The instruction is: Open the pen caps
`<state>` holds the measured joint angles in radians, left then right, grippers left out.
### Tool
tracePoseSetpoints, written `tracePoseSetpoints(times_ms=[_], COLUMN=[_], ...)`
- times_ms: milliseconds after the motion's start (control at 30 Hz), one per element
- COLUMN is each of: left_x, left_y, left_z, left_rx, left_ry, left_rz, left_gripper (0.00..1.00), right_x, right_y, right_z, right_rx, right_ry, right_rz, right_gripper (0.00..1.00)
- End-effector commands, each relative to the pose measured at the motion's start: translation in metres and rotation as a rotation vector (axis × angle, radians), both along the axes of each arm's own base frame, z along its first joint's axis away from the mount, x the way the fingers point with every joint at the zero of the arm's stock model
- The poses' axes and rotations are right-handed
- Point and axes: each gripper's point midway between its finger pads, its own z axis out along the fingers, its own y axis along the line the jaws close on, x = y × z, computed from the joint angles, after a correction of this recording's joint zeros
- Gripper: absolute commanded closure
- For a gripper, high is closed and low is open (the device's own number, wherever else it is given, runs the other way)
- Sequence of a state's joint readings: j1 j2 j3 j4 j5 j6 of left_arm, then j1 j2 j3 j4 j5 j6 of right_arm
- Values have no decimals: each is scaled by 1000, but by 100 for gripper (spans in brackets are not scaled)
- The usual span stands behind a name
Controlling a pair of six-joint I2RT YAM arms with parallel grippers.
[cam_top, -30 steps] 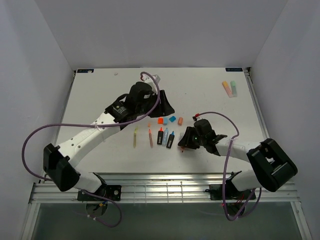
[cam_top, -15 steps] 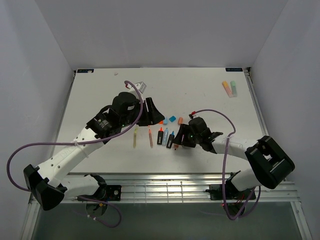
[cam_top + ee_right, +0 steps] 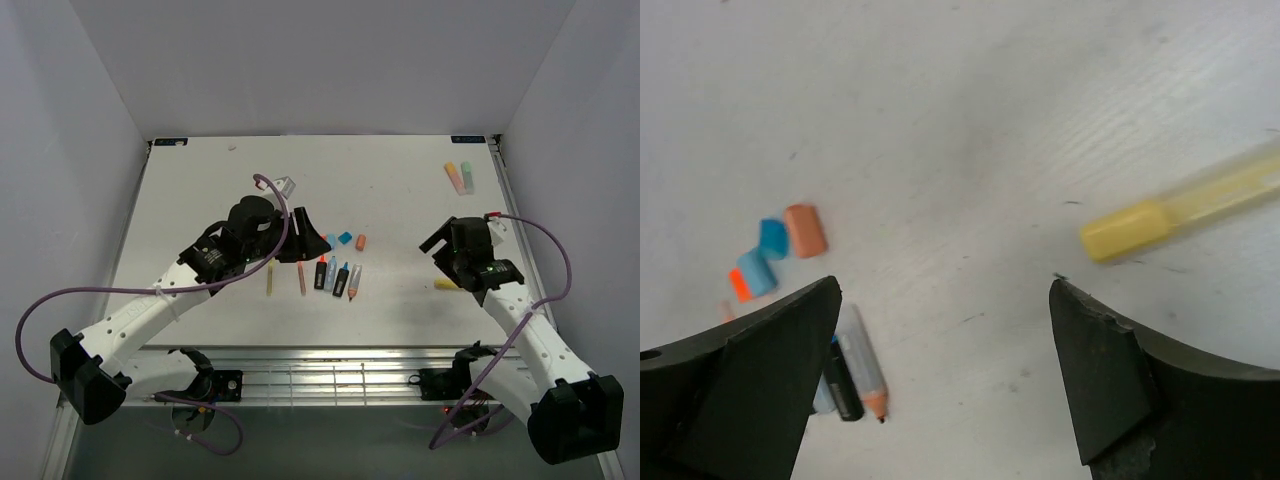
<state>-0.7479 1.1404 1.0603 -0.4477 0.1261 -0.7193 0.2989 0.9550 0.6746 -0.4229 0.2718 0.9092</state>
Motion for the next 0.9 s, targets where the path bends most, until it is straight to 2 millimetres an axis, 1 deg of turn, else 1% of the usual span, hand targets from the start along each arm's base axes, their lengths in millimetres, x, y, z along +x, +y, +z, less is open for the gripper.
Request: tracePoseSetpoints(times_ms=[0,33,67,133,233,267,333,400,433,567,700,867], left_x=[-8,-8,-9,-8,-9,-9,-10,-10,-10,-11,-10,-11], left_y=[-8,-8,-8,-8,-10,-10,-11,-10,-10,-7,-5,-3], left_z=[11,7,6,4,3,2,2,0,-1,-3,-4,-5], left_rx=[-80,-84,-85,-85,-91,-90,-91,-86,-82,-76,-72,-67], left_ry=[-18,-16,-16,-17,-19,-16,-17,-18,-18,-17,-17,-16], left_rz=[-50,-50,-53,-53,-60,-63,-70,-74,-73,-71,-69,-63], left_gripper=[39,39,39,39,38,39,38,38,38,38,38,38], right_x=[-23,-26,-26,-27,-25,-25,-26,-27,-26,-24,-22,-15], right_y=[-47,-53,-63,-69,-89,-90,-105,-109,-113,-117,-114,-118], right_z=[-11,-14,-15,-21,-25,-28,-33,-42,-43,-54,-62,-69], right_rx=[-91,-101,-96,-90,-95,-102,-76,-53,-49,-56,-39,-46], right_ry=[150,183,201,245,271,287,309,357,364,416,455,501], right_rz=[-166,-173,-205,-215,-282,-285,-369,-392,-407,-432,-444,-472], right_gripper=[10,10,10,10,10,10,10,10,10,10,10,10])
